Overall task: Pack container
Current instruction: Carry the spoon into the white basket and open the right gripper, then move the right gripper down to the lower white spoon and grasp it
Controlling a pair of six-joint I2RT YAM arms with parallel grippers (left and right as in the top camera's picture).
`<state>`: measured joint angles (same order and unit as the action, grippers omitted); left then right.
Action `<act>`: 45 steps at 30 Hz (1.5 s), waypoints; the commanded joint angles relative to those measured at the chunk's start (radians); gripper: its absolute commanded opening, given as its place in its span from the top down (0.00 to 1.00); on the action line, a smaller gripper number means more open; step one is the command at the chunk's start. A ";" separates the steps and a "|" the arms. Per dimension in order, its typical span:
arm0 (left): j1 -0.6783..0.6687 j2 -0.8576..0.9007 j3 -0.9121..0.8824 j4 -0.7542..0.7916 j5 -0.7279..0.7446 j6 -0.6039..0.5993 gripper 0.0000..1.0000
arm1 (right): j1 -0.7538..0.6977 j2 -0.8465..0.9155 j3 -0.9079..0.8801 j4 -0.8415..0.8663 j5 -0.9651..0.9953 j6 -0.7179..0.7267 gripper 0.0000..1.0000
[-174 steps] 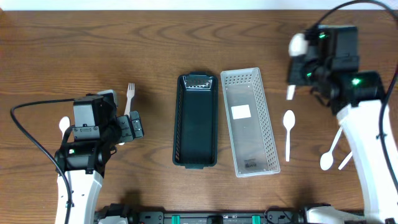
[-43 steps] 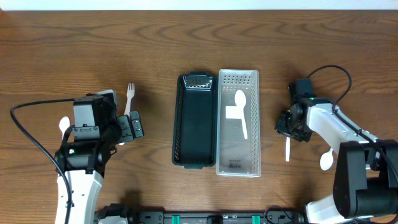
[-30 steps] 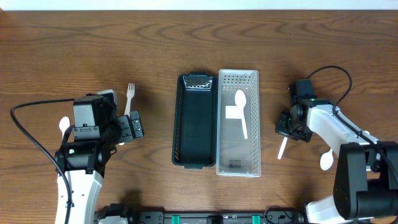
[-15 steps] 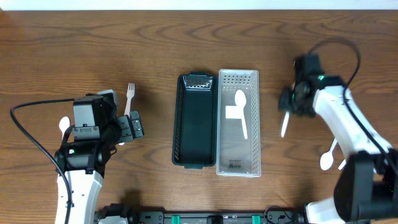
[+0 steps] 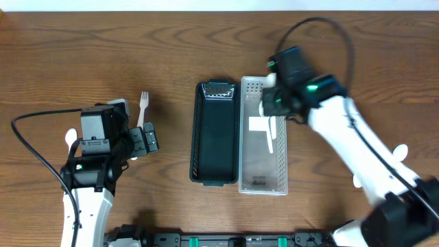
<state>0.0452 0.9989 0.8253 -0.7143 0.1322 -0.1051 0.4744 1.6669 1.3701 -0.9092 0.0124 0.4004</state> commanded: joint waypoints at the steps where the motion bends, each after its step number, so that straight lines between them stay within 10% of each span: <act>1: 0.006 0.002 0.023 -0.003 0.010 -0.005 0.02 | 0.046 0.080 -0.013 -0.002 -0.002 0.059 0.99; 16: 0.006 0.002 0.023 -0.003 0.010 -0.005 0.02 | -0.021 0.031 0.071 -0.049 0.096 0.055 0.65; 27: 0.006 0.002 0.023 -0.003 0.010 -0.005 0.02 | -0.549 -0.283 0.108 -0.296 0.167 0.073 0.35; 34: 0.006 0.002 0.023 -0.003 0.010 -0.005 0.02 | -0.834 -0.273 -0.096 -0.254 0.095 -0.011 0.31; 45: 0.006 0.002 0.023 -0.003 0.010 -0.005 0.02 | -0.877 -0.251 -0.524 0.091 0.058 -0.040 0.32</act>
<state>0.0452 0.9989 0.8257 -0.7147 0.1322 -0.1051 -0.3943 1.4006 0.8993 -0.8650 0.0807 0.3889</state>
